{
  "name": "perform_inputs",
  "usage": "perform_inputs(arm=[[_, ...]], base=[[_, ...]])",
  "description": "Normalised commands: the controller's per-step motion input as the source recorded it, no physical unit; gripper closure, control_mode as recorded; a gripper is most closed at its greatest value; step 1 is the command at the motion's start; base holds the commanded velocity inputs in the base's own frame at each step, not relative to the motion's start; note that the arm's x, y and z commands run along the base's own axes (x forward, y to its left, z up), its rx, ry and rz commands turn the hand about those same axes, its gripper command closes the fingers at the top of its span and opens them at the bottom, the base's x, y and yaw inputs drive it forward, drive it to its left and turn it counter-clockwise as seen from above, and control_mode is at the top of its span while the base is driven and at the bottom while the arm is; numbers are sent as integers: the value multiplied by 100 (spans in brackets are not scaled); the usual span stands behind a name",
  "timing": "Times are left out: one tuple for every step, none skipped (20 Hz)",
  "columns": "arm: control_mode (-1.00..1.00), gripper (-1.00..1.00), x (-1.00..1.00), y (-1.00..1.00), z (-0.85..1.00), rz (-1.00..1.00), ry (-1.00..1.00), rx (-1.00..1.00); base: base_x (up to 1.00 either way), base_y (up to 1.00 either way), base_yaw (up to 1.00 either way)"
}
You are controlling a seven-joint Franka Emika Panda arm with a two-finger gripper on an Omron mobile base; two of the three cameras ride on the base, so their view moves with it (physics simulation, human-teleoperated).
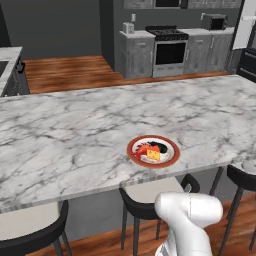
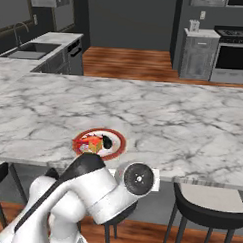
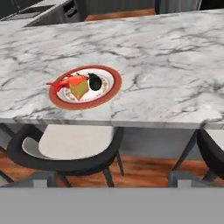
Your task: Take the cheese, fish, and eggplant from the fridge and place them on the plate on the dining counter to create an appetizer plate.
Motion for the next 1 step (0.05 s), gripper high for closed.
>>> perform_inputs(arm=[[-100,-100,-76,-55,61,0,-32,2]], base=[[0,0,0]])
